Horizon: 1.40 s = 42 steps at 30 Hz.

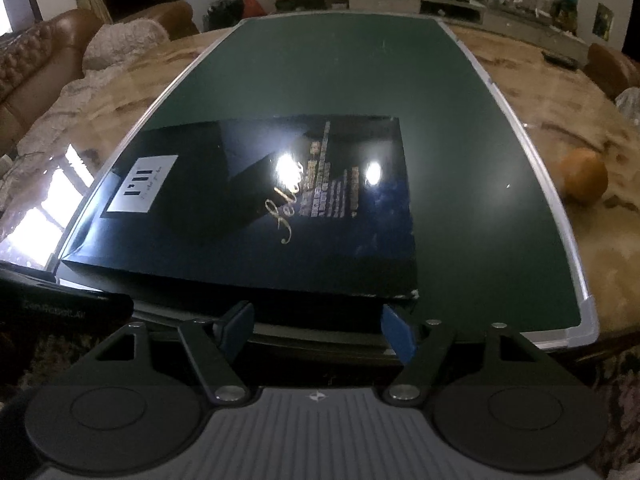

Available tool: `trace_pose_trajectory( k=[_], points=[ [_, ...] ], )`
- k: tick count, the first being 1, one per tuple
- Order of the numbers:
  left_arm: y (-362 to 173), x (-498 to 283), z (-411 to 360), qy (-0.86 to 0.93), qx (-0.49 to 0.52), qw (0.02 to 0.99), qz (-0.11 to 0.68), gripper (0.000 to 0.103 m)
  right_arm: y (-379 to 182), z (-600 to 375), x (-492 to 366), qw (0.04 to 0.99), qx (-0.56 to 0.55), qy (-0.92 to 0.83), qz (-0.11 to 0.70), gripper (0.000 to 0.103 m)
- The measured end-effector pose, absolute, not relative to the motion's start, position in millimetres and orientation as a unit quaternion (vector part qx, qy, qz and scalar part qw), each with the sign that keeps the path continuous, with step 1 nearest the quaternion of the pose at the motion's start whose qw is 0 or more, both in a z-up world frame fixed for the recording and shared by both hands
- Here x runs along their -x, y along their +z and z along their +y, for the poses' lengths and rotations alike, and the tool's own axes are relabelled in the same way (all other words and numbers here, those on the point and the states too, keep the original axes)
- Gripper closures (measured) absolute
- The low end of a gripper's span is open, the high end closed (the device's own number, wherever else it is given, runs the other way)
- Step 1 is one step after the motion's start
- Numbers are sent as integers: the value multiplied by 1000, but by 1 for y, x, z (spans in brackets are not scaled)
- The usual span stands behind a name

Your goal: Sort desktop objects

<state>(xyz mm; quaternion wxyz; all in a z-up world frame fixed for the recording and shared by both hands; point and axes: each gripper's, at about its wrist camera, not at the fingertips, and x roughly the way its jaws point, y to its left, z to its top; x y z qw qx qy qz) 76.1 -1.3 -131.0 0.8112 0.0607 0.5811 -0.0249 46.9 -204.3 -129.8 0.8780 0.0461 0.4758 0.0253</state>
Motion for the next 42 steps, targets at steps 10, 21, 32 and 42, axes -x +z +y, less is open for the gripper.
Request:
trace_pose_trajectory(
  k=[10, 21, 32, 42],
  points=[
    [-144, -112, 3, -9, -43, 815, 577, 2, -142, -201, -68, 878, -51, 22, 475, 29],
    [-145, -137, 2, -10, -38, 818, 574, 2, -142, -205, -102, 883, -51, 11, 466, 29],
    [-147, -140, -1, 1, -46, 821, 569, 2, -141, -202, -101, 884, -50, 14, 464, 29],
    [-108, -88, 1, -9, -46, 832, 553, 2, -114, -199, -63, 890, -44, 5, 453, 3]
  ],
)
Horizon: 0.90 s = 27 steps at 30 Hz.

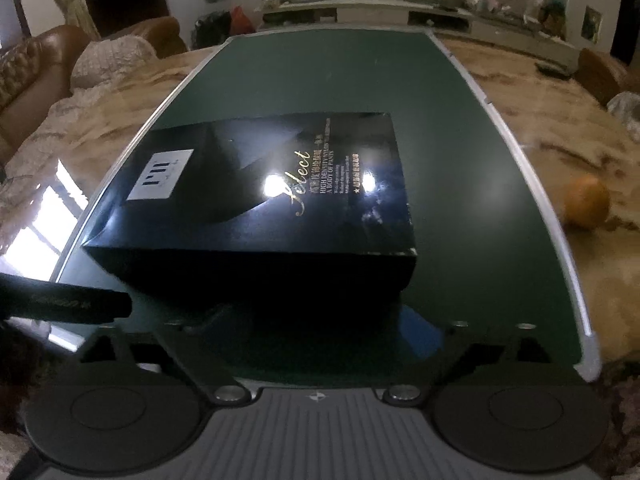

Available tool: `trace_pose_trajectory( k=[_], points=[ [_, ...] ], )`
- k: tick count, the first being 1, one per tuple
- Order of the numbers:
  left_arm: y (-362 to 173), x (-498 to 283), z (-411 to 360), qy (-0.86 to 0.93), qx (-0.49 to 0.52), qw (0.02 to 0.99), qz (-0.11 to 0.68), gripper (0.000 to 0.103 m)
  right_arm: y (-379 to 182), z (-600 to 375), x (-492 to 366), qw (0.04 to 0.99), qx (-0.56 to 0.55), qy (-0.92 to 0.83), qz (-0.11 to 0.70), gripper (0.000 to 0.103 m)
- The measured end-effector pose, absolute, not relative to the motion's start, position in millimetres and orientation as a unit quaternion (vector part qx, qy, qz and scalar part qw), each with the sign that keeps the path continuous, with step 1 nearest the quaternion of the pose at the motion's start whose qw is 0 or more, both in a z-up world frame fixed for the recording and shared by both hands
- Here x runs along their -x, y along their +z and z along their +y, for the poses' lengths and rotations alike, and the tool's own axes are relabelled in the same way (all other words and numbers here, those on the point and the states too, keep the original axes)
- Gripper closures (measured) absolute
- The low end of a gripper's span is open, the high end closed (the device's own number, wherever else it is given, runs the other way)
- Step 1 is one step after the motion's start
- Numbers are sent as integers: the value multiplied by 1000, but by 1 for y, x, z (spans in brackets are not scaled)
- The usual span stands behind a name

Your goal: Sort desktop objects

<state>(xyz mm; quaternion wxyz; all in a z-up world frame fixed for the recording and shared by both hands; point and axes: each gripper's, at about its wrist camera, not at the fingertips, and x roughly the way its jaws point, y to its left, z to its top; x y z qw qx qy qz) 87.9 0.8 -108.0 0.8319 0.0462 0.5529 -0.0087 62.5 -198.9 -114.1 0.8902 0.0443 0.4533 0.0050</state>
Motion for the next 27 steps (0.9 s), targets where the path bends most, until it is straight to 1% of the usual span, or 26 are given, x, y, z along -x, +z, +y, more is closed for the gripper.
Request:
trace_pose_trajectory(
  k=[2, 6, 10, 13, 18, 27],
  points=[
    [-96, -71, -3, -9, -59, 838, 542, 1, -105, -196, -51, 892, -35, -2, 450, 0],
    [-71, -42, -4, -14, -57, 850, 523, 0, -86, -191, -28, 893, -38, -10, 449, 0],
    [-55, -28, 4, -17, -53, 861, 506, 0, -74, -181, -15, 881, -17, -29, 472, 0],
    [-44, -13, 7, -19, -52, 868, 493, 0, -63, -175, 0, 885, -18, -30, 465, 0],
    [-33, 8, 14, -21, -46, 875, 481, 0, -46, -174, 22, 889, -41, -19, 457, 0],
    [-20, 29, 21, -23, -32, 880, 473, 0, -19, -170, 43, 902, -43, -28, 428, 0]
  ],
)
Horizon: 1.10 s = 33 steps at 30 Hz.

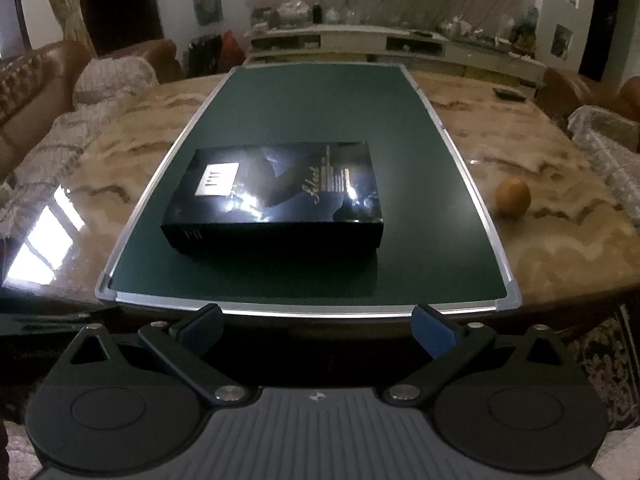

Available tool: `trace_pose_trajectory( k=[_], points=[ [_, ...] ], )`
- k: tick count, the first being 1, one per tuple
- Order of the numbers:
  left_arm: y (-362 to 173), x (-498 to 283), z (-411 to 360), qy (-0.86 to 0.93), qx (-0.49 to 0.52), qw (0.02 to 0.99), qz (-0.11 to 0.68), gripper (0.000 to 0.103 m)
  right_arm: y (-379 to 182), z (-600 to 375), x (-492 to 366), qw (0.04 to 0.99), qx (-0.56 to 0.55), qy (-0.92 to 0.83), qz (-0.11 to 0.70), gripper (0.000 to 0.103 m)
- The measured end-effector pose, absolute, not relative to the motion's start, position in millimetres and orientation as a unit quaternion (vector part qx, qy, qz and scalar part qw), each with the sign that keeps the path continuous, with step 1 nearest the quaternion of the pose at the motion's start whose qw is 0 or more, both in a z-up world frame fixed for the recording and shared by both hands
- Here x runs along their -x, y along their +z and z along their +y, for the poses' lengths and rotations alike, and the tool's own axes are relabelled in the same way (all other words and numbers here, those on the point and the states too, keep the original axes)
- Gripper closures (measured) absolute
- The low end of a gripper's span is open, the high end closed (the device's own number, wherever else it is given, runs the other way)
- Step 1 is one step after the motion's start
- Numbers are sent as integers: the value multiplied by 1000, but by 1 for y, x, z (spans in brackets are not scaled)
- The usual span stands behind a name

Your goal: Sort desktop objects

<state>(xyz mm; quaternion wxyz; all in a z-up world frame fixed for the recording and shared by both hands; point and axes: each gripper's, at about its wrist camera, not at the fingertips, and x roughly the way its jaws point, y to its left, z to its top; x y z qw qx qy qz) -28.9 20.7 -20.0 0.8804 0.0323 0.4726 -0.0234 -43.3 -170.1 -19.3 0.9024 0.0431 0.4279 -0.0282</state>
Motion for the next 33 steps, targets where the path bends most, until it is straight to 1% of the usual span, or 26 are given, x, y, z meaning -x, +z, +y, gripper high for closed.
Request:
trace_pose_trajectory(
  k=[8, 33],
  points=[
    [-12, 35, 20, -23, -33, 885, 463, 0, -14, -166, 45, 906, -40, -23, 420, 0],
    [-14, 31, 22, -12, -35, 888, 459, 0, -15, -162, 38, 905, -33, -20, 425, 0]
  ],
)
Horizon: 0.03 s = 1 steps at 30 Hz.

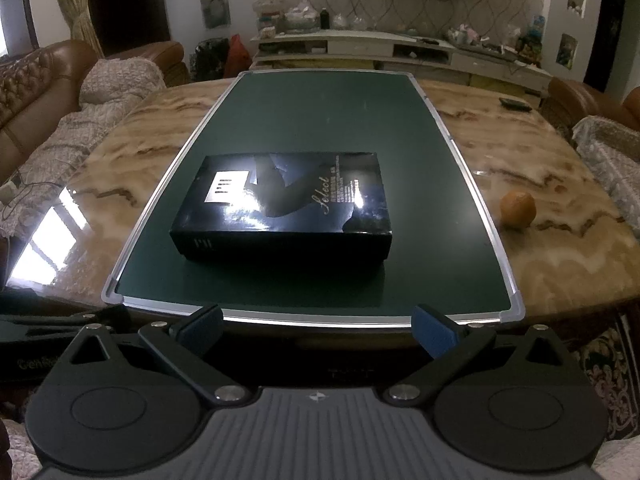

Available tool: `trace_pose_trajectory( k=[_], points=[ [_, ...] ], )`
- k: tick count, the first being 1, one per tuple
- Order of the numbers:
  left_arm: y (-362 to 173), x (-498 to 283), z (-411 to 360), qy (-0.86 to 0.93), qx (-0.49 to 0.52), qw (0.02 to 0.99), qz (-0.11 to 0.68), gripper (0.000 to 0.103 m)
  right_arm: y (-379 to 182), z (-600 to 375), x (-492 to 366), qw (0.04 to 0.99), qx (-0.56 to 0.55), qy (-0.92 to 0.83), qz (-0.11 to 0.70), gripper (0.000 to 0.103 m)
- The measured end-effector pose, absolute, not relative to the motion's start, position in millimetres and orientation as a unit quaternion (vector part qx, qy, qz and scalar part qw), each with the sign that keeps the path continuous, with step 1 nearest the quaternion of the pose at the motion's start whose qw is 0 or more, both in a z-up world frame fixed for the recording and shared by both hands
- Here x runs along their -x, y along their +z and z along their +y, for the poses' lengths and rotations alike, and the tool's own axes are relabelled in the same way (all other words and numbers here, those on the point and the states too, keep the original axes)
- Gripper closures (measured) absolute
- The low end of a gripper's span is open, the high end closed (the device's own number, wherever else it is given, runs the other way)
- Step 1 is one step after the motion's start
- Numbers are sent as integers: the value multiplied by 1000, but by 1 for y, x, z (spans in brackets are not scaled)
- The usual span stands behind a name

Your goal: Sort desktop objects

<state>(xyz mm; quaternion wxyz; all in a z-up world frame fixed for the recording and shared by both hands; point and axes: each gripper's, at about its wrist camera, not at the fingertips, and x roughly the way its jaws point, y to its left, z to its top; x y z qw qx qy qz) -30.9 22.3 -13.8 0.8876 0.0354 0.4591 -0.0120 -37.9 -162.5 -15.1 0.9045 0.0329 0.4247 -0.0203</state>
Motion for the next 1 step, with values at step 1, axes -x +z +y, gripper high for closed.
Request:
trace_pose_trajectory(
  k=[1],
  points=[
    [-14, 31, 22, -12, -35, 887, 460, 0, -16, -162, 37, 904, -33, -20, 425, 0]
  ],
)
